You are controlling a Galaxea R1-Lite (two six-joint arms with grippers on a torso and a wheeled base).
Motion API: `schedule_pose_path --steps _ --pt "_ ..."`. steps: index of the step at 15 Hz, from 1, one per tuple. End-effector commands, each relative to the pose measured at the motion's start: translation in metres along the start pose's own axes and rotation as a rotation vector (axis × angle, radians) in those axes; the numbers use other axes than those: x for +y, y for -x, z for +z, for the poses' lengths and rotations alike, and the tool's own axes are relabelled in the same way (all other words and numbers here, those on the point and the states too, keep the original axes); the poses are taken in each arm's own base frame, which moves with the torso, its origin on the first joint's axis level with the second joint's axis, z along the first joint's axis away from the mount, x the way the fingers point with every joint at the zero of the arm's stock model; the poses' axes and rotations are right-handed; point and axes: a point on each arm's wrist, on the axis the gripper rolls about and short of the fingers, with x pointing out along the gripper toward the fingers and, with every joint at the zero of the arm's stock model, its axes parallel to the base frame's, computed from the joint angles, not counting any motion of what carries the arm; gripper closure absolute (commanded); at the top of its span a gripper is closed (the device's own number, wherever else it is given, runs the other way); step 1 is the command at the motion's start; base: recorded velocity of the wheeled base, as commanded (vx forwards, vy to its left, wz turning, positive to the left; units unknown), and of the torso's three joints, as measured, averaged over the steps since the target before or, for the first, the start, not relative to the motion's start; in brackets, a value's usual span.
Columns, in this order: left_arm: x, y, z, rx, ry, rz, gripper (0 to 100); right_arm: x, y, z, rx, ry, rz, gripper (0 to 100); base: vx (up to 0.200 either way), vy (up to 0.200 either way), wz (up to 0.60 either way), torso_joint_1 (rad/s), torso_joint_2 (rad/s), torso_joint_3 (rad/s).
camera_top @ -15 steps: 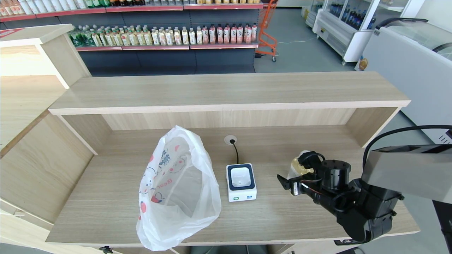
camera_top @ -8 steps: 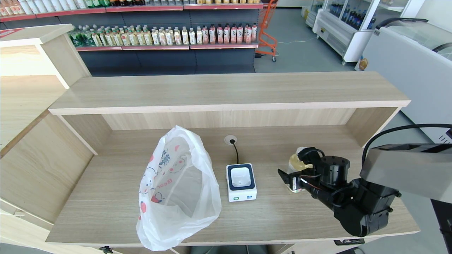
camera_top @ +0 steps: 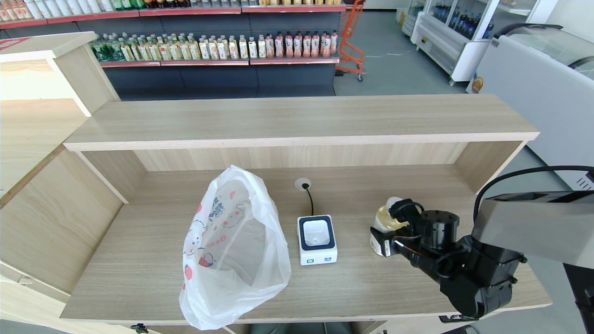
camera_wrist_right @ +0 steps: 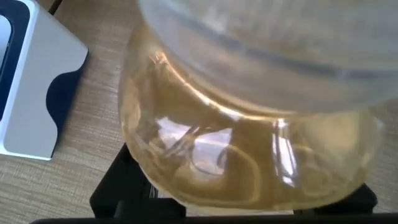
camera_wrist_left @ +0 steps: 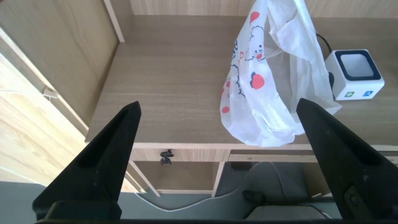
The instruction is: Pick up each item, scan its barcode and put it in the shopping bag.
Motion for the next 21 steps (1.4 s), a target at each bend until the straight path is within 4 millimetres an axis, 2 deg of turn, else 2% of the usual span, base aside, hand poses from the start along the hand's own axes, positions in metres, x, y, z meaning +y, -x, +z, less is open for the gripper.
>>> schedule_pose_path --steps 1,3,5,6,7,8,10,11,13,15,16,18,21 --pt "0.000 0.000 0.000 0.000 0.000 0.001 0 0.001 0.001 -0.004 0.011 0.001 0.006 100 0.000 0.000 0.00 0.000 0.00 0.000" --pt "0.000 0.000 0.000 0.000 0.000 0.001 0 -0.002 0.002 0.004 -0.016 -0.057 0.005 100 0.000 0.000 0.00 0.000 0.00 0.000" --pt "0.000 0.000 0.000 0.000 0.000 0.001 0 -0.012 0.012 0.038 -0.113 -0.210 0.029 100 0.000 0.000 0.00 0.000 0.00 0.000" --pt "0.000 0.000 0.000 0.000 0.000 0.001 0 -0.016 0.017 0.046 -0.122 -0.237 0.041 100 0.000 0.000 0.00 0.000 0.00 0.000" --pt "0.000 0.000 0.000 0.000 0.000 0.001 0 -0.029 0.042 0.074 -0.122 -0.318 0.158 100 0.000 0.000 0.00 0.000 0.00 0.000" --pt "0.000 0.000 0.000 0.000 0.000 0.001 0 -0.037 0.061 0.092 -0.107 -0.371 0.269 100 0.000 0.000 0.00 0.000 0.00 0.000" --pt "0.000 0.000 0.000 0.000 0.000 0.001 0 -0.039 0.090 0.112 -0.077 -0.421 0.442 100 0.000 0.000 0.00 0.000 0.00 0.000" --pt "0.000 0.000 0.000 0.000 0.000 0.001 0 -0.036 0.103 0.115 -0.036 -0.430 0.522 100 0.000 0.000 0.00 0.000 0.00 0.000" --pt "0.000 0.000 0.000 0.000 0.000 0.001 0 -0.012 0.115 0.110 0.048 -0.425 0.620 100 0.000 0.000 0.00 0.000 0.00 0.000" --pt "0.000 0.000 0.000 0.000 0.000 0.001 0 0.003 0.118 0.107 0.086 -0.442 0.666 100 0.000 0.000 0.00 0.000 0.00 0.000" --pt "0.000 0.000 0.000 0.000 0.000 0.001 0 0.016 0.124 0.107 0.108 -0.464 0.713 100 0.000 0.000 0.00 0.000 0.00 0.000" --pt "0.000 0.000 0.000 0.000 0.000 0.001 0 0.031 0.130 0.113 0.087 -0.472 0.791 100 0.000 0.000 0.00 0.000 0.00 0.000" --pt "0.000 0.000 0.000 0.000 0.000 0.001 0 0.048 0.128 0.112 0.044 -0.435 0.889 100 0.000 0.000 0.00 0.000 0.00 0.000"
